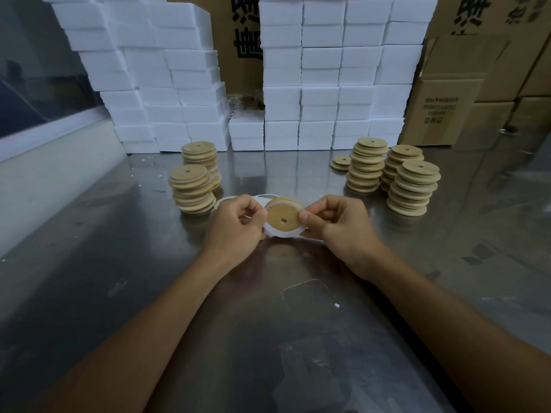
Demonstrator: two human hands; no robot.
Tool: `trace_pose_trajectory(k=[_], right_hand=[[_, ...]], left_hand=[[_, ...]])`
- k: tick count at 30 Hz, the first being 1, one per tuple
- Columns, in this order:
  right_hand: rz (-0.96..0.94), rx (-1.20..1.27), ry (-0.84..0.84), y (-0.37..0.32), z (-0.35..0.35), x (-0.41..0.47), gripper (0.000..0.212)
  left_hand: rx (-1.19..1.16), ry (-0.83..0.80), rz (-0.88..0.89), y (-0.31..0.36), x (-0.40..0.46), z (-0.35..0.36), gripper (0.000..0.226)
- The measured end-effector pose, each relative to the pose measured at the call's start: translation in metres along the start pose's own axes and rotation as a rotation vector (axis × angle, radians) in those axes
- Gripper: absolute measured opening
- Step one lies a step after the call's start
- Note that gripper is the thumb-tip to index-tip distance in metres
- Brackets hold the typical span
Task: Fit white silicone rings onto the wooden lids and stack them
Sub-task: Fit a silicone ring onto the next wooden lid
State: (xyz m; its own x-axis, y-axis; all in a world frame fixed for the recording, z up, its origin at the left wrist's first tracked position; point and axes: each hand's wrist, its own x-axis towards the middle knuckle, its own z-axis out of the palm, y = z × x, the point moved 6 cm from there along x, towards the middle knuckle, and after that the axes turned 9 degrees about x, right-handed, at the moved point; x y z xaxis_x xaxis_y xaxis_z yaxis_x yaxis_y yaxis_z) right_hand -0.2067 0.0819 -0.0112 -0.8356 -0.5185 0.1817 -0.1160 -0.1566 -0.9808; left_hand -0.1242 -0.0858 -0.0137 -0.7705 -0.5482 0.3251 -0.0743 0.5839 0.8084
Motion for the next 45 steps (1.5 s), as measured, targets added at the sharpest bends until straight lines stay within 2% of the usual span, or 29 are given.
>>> trace_pose_trajectory(k=[3,7,12,19,23,28,31,34,37,40,45], right_hand=[[-0.091,-0.207,0.024,-0.003,0.0,0.001,0.006],[-0.196,-0.38,0.041,-0.007,0.004,0.001,0.008],[-0.3,-0.496,0.006,-0.011,0.01,-0.001,0.009],[-0.237,-0.251,0.047,-0.006,0.005,0.003,0.007],[-0.172,-0.204,0.055,0.0,0.002,0.006,0.007],[-0.087,-0.079,0.08,0.006,0.003,0.007,0.014],[-0.108,-0.111,0.112,0.005,0.002,0.006,0.015],[-0.287,-0.332,0.087,-0.009,0.003,0.001,0.012],[-0.411,-0.439,0.008,-0.017,0.012,-0.005,0.01],[-0.383,-0.372,-0.009,-0.014,0.017,-0.005,0.007],[-0.212,-0.185,0.067,-0.004,0.01,0.001,0.014]], left_hand=[[0.265,0.109,0.225,0.016,-0.006,-0.005,0.018],[0.248,0.15,0.326,0.023,-0.011,-0.005,0.016],[0.194,0.107,0.466,0.037,-0.014,-0.005,0.012],[-0.021,0.009,0.17,0.02,-0.004,0.001,0.029],[-0.252,-0.02,-0.037,0.005,-0.003,0.006,0.023],[-0.436,-0.039,-0.176,-0.003,-0.006,0.009,0.017],[-0.364,-0.048,-0.107,0.0,-0.005,0.011,0.018],[-0.139,-0.061,0.108,0.014,-0.007,0.013,0.017],[0.033,-0.081,0.288,0.024,-0.013,0.018,0.01],[0.038,-0.058,0.297,0.022,-0.012,0.016,0.018],[-0.061,-0.046,0.244,0.02,-0.011,0.014,0.02]])
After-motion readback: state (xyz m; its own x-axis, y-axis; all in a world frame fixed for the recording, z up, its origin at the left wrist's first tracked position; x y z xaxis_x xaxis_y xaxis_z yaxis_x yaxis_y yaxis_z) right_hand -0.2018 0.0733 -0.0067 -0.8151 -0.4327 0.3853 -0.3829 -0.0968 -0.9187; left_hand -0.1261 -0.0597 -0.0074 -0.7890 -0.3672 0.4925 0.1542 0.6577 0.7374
